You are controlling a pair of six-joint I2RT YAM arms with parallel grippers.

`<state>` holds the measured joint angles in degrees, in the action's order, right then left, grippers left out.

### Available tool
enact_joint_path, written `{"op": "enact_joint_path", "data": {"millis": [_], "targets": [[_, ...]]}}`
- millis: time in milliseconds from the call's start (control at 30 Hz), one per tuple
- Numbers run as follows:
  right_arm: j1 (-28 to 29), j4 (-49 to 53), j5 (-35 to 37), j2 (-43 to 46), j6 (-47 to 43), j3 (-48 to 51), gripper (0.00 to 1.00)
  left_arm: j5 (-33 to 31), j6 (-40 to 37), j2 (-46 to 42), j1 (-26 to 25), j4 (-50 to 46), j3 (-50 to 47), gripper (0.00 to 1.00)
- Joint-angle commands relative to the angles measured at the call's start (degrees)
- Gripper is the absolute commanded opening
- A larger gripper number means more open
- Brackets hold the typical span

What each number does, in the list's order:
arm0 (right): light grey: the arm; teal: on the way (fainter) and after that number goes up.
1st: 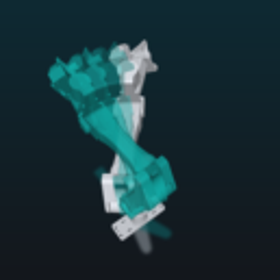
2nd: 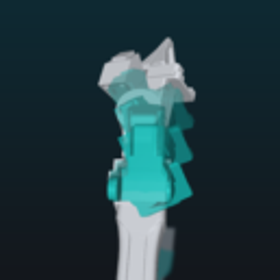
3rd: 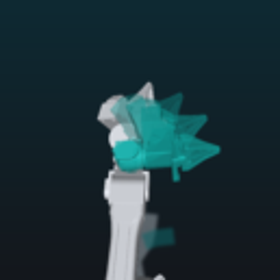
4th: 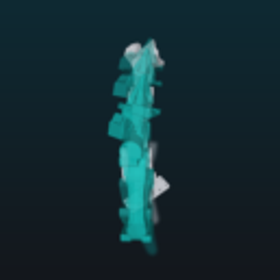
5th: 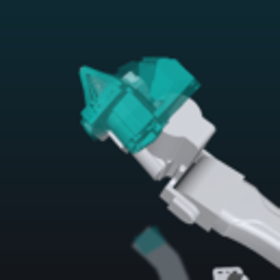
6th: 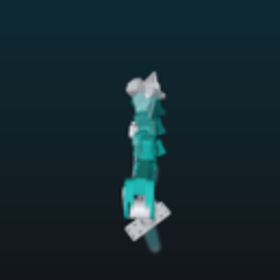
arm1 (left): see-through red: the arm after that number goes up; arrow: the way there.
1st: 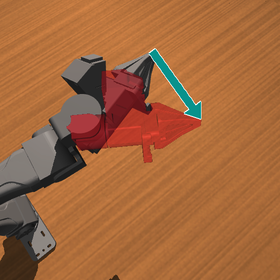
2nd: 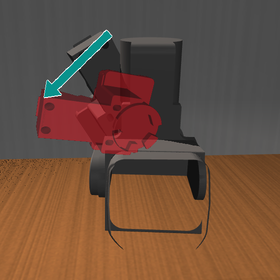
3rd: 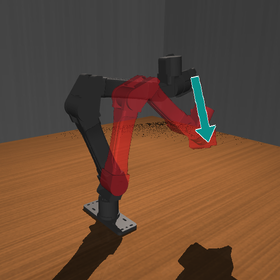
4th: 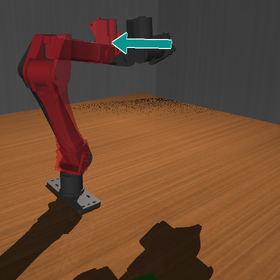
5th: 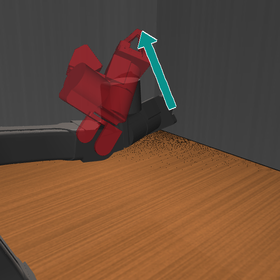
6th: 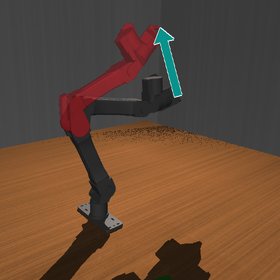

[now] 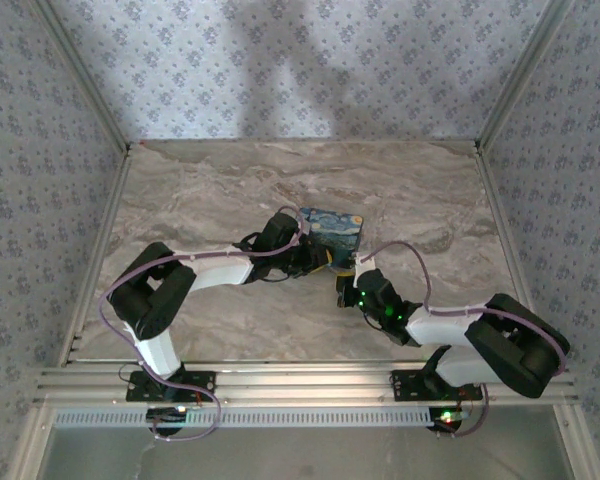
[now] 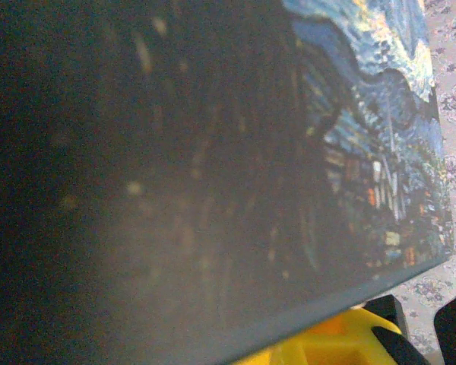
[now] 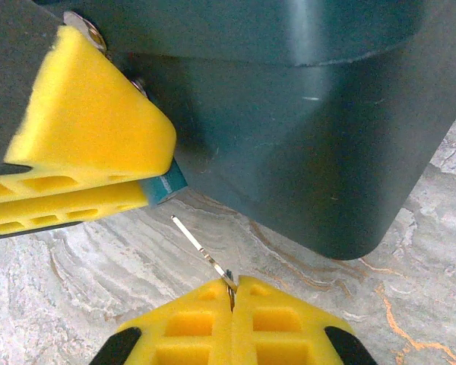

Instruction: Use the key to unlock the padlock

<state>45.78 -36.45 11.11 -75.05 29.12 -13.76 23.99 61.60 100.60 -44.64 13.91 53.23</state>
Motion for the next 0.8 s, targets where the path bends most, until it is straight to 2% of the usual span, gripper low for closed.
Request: {"op": "enact_joint_path", "data": {"millis": [0, 767], "targets": [[-0.08, -1.35, -0.04, -0.52, -0.21, -1.44, 0.0, 0.28, 0.27, -0.49, -0.4, 1.58, 1.62, 0.15], [-1.11, -4.0, -0.81, -2.49, -0.48, -2.59, 0.0, 0.27, 0.31, -0.35, -0.75, 1.54, 1.9, 0.15]]}}
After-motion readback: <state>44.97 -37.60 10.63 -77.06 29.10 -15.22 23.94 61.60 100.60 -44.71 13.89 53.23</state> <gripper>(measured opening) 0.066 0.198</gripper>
